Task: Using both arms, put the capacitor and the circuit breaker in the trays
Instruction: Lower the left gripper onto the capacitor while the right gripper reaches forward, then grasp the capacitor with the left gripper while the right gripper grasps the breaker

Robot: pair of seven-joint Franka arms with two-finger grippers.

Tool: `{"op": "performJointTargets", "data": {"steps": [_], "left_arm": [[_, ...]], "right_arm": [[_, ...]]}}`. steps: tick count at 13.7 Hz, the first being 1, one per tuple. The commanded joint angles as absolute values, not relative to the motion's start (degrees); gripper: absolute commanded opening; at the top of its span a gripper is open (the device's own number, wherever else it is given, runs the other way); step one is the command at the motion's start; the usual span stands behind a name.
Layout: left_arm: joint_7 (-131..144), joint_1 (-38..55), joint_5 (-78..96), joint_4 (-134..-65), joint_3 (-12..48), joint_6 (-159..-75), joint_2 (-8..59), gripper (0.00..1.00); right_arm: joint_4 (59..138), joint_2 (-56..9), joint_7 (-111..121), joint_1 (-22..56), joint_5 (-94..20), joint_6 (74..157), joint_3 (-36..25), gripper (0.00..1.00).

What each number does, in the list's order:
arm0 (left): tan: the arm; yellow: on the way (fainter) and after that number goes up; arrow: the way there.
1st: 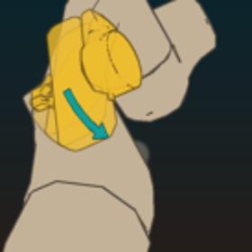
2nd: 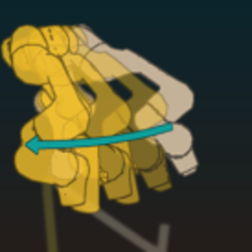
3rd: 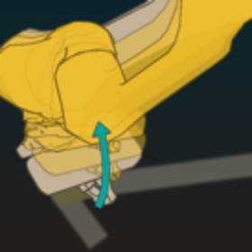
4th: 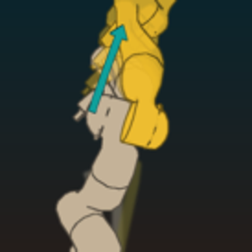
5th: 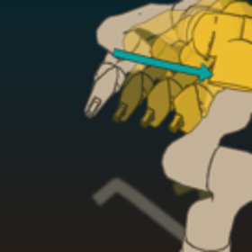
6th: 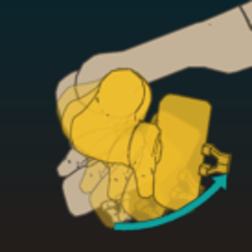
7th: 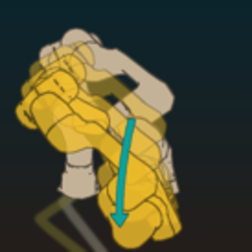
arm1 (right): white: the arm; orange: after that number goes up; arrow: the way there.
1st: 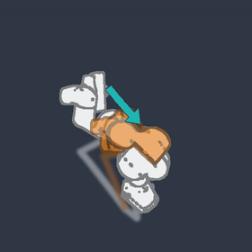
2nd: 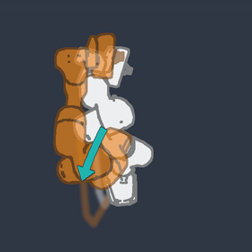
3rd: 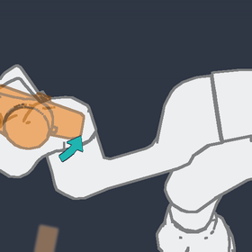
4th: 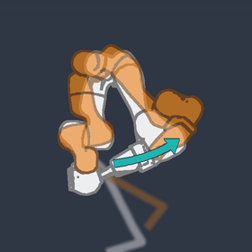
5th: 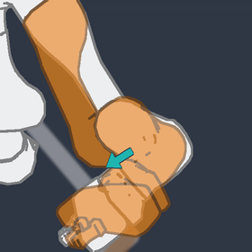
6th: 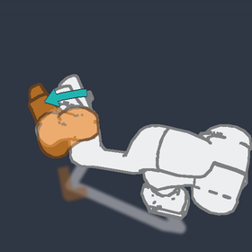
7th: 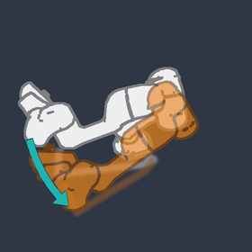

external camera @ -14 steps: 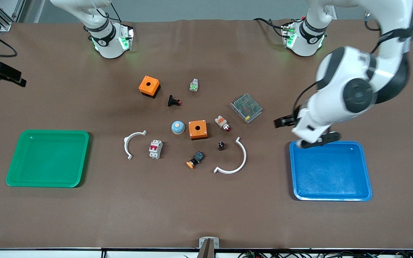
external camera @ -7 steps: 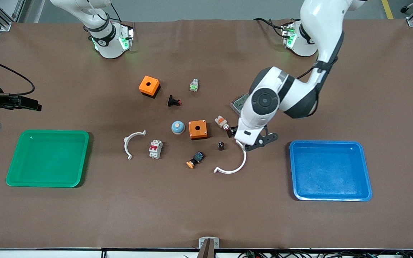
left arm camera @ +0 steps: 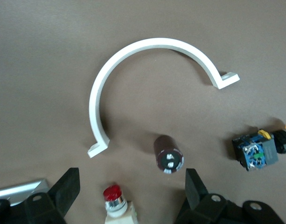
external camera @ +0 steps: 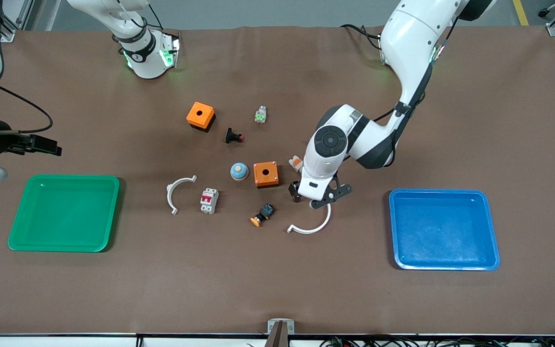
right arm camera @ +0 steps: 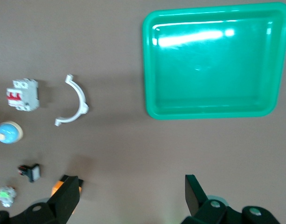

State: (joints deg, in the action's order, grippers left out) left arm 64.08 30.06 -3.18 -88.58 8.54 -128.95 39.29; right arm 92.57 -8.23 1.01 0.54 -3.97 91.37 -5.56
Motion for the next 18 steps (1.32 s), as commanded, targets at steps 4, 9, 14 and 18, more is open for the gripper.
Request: {"op": "performJointTargets", "data": {"steps": [4,9,14,18], "left_arm": [[67.32,32.43,-4.66,-82.97,7.38,-131.30,43.85,1.00],[67.32,33.49,-5.10,-82.09,7.21,-132.45,46.32,0.98],[67.32,33.93,-6.42,-82.09,7.21,-132.54,47.64,0.84],[67.32,33.75,-6.33,-82.09,7.21,-132.63,47.64,0.60]], "right_arm": [[96.67,-9.75,-13.25,7.37,-5.54,99.39,-5.54,1.00],[99.84,-11.77,-23.54,14.40,-5.54,107.39,-5.54,1.00],[99.93,-18.53,-34.96,23.01,-5.45,117.75,-5.62,1.00],[102.91,-22.58,-39.10,27.33,-5.27,127.06,-5.62,1.00]]}}
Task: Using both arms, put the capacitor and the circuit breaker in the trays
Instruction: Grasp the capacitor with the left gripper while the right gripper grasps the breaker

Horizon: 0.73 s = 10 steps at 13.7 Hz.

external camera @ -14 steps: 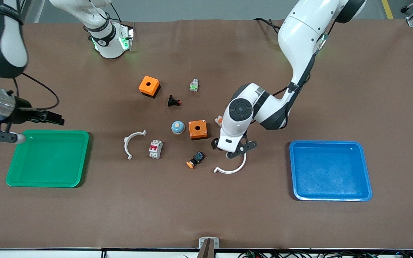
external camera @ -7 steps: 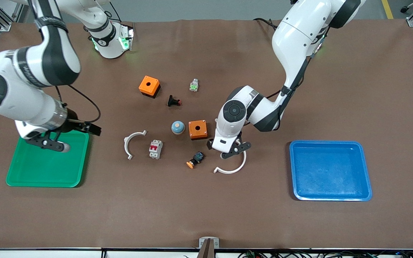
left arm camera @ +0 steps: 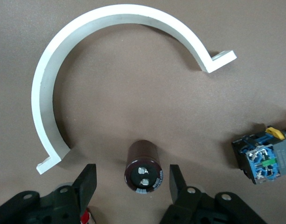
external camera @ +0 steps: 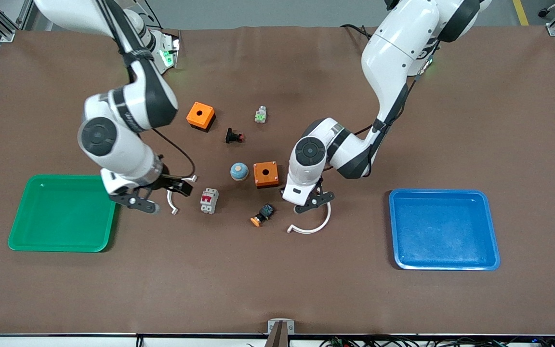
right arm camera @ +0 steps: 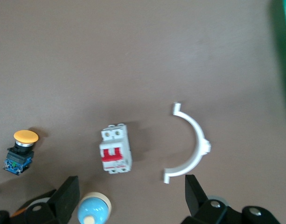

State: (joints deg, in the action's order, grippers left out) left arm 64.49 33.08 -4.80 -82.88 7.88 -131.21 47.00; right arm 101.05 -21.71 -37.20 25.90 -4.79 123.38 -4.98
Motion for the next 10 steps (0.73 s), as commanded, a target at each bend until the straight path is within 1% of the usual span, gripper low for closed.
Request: {"op": "performJointTargets", "data": {"steps": [1,6,8,9,10], "left_arm": [[67.32,33.66,-6.33,-82.09,7.21,-132.80,47.64,0.55],[67.41,33.66,-6.33,-82.00,7.21,-132.98,48.34,0.39],[67.41,33.58,-6.33,-82.00,7.29,-132.98,48.43,0.28],[67.41,33.57,-6.24,-82.09,7.29,-132.98,48.34,0.25],[67.59,33.49,-6.24,-82.09,7.29,-132.98,48.25,0.24]], "right_arm": [[103.88,-23.28,-39.20,27.77,-5.19,129.18,-5.62,1.00],[104.41,-29.52,-41.66,30.76,-4.48,137.53,-5.80,1.00],[104.41,-31.28,-41.66,31.90,-3.79,138.34,-5.98,1.00],[104.41,-31.64,-41.66,31.90,-1.43,138.60,-5.98,1.00],[104.41,-31.90,-41.66,31.73,0.59,138.69,-5.98,1.00]]}}
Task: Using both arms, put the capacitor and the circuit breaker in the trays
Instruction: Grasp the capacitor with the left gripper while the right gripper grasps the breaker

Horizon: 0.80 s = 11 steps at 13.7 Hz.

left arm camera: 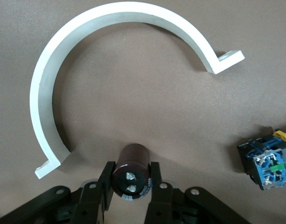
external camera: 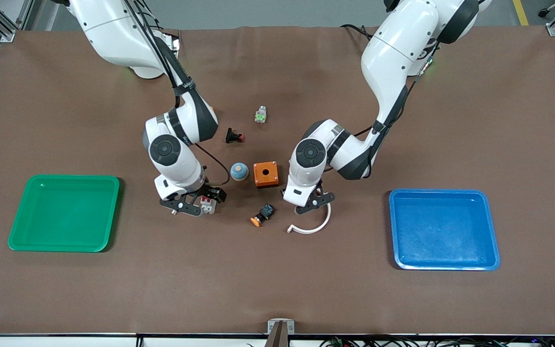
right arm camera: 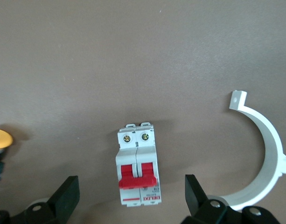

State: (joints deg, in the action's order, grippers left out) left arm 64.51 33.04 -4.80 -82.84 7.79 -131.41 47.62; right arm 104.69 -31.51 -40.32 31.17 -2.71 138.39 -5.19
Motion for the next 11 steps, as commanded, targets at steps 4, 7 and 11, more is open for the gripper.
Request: {"op": "performJointTargets", "data": {"steps": [4,7,11], "left_arm": [[67.41,32.26,-5.89,-82.09,7.38,-130.62,45.88,0.24],[66.89,29.63,-5.71,-82.27,7.91,-123.95,41.24,0.24],[58.65,23.48,-1.68,-82.44,8.35,-112.44,34.82,0.25]], "right_arm": [[104.41,-34.09,-41.57,31.20,2.55,141.23,-5.98,1.00],[104.33,-35.07,-41.66,31.20,2.46,143.00,-5.89,1.00],[104.41,-35.07,-42.01,31.64,1.76,142.56,-5.71,0.89]]}}
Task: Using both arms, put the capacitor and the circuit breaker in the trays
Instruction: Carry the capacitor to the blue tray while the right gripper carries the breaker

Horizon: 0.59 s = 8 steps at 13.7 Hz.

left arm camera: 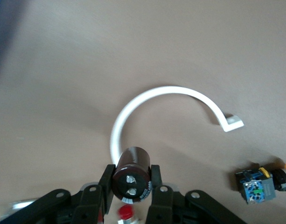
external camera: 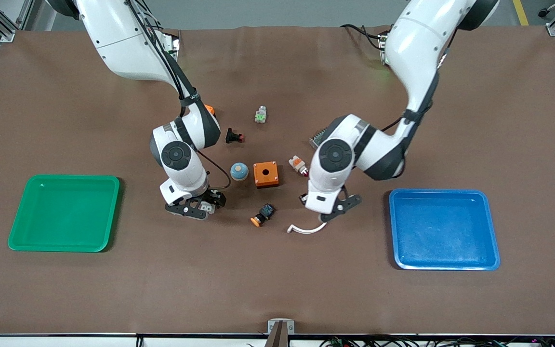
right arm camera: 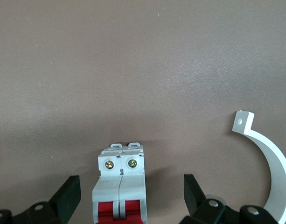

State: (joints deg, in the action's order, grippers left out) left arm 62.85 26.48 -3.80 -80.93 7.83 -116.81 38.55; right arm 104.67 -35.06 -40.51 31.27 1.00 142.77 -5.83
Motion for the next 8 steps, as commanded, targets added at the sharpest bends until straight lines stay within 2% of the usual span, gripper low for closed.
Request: {"op": "performJointTargets", "data": {"steps": [1,4,5,7,8], "left_arm": [[55.58,20.86,-1.67,-82.35,8.35,-109.72,33.67,0.25],[47.92,12.77,-2.11,-82.26,8.26,-105.13,31.73,0.25],[45.03,9.96,-2.37,-82.27,8.26,-104.60,31.73,0.25],[40.80,5.56,-2.64,-82.27,7.74,-104.59,31.99,0.25],[38.52,3.36,-2.72,-82.18,7.65,-104.59,32.34,0.25]], "right_arm": [[104.41,-35.07,-42.10,31.64,1.58,142.38,-5.71,0.82],[104.41,-34.98,-43.59,31.82,1.49,142.03,-5.45,0.65],[104.41,-34.98,-43.59,31.82,1.49,141.94,-5.19,0.47],[104.15,-34.89,-44.55,31.73,1.15,140.72,-5.10,0.03],[103.98,-34.63,-45.08,31.73,0.71,140.02,-5.10,0.00]]}}
